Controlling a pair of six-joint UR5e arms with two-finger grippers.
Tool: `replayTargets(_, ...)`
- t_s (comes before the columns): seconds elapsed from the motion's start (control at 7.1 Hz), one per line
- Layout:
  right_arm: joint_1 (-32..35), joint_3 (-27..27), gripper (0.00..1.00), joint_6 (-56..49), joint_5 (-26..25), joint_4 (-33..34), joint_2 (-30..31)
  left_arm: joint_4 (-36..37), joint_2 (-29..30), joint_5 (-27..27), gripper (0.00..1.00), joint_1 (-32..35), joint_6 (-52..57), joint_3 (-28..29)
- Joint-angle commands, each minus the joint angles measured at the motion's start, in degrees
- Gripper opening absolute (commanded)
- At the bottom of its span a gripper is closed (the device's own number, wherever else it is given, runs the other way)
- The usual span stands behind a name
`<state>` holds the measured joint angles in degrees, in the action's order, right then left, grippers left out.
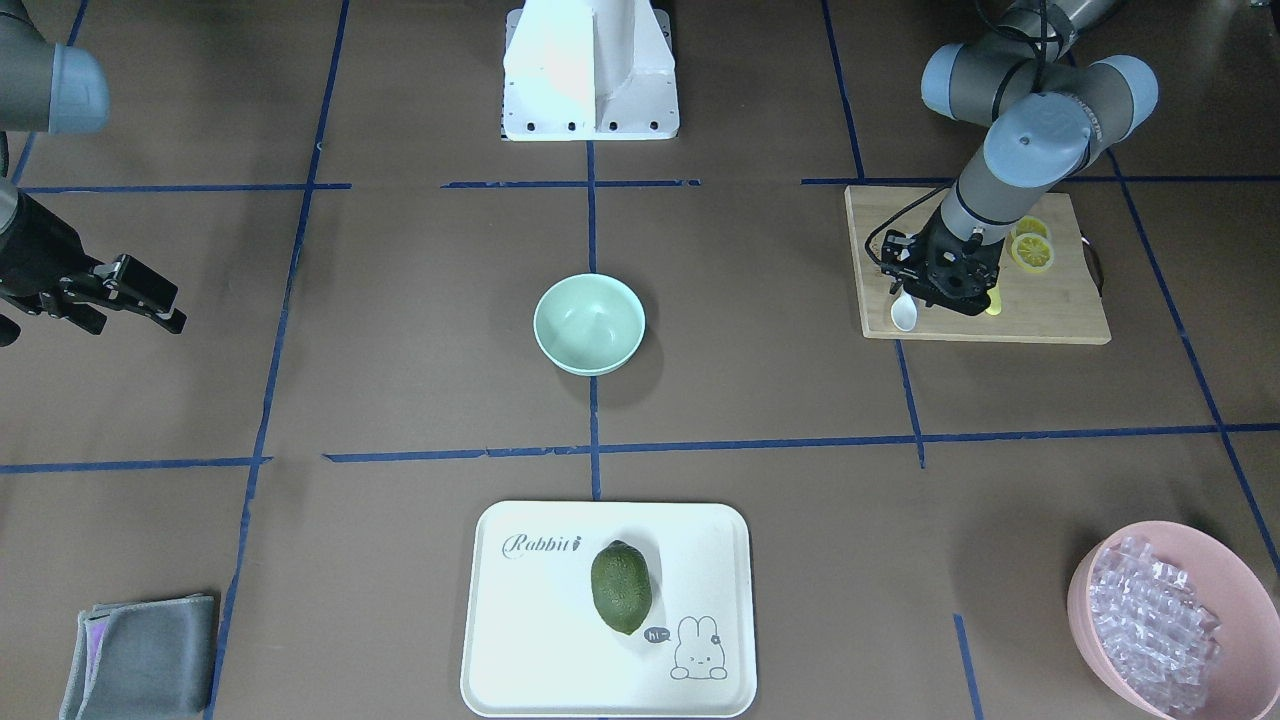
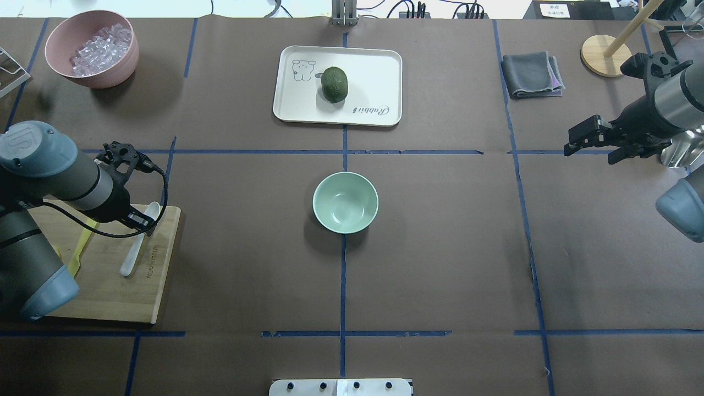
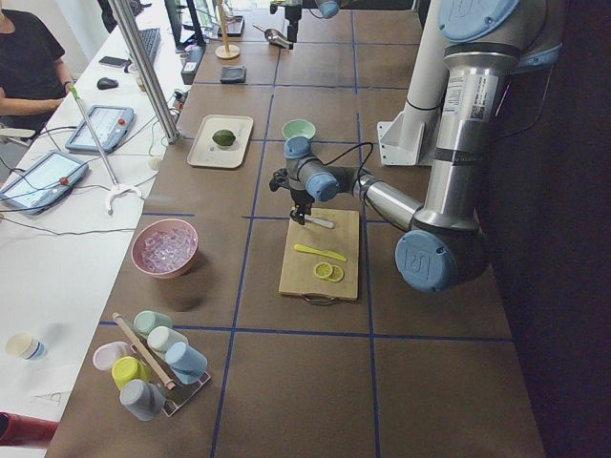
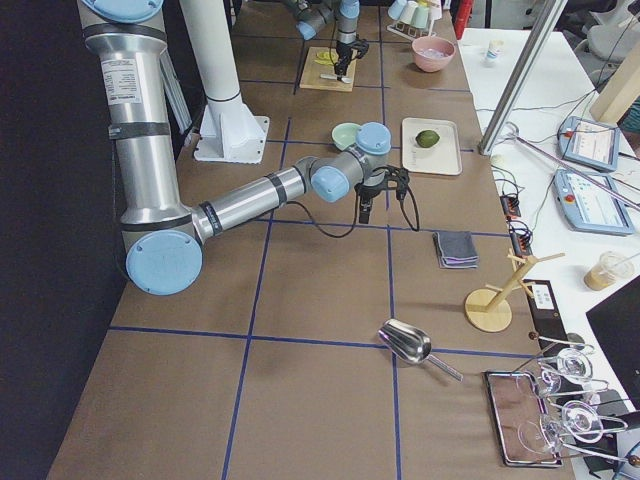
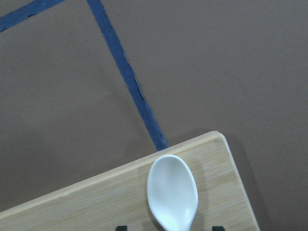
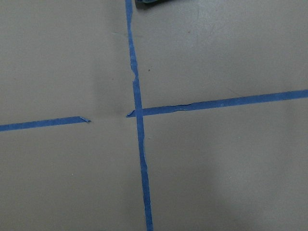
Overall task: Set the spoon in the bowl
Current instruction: 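Lower the left gripper onto the white spoon on the cutting board and grasp it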
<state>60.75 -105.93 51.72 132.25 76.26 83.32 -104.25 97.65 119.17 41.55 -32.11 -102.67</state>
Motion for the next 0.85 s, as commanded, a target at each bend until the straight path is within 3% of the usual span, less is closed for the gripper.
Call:
replayTargets(0.0,-0.10,0.10,0.99,0.05,-0.06,0.03,-0.08,0.19,-0.10,0.01,0.53,-0.06,-0.06,0.36)
replayTargets(0.28,-1.32,0.37,0.99,0.31,-0.41,0.03,-0.35,-0.08,-0.10,2.27,0.42,-0.06,-0.06,1.24)
replayTargets(0.56,-1.68,0.28,0.99,0.67,-0.15,-0.05,-0.70,0.01,-0.18,5.37,0.06,-0.06,-0.06,1.07)
replayTargets(0.7,-1.86,0.54,0.99,0.75,-0.58,-0.05,-0.61,0.53,-0.10,5.28,0.00,0.20,-0.84,-0.58)
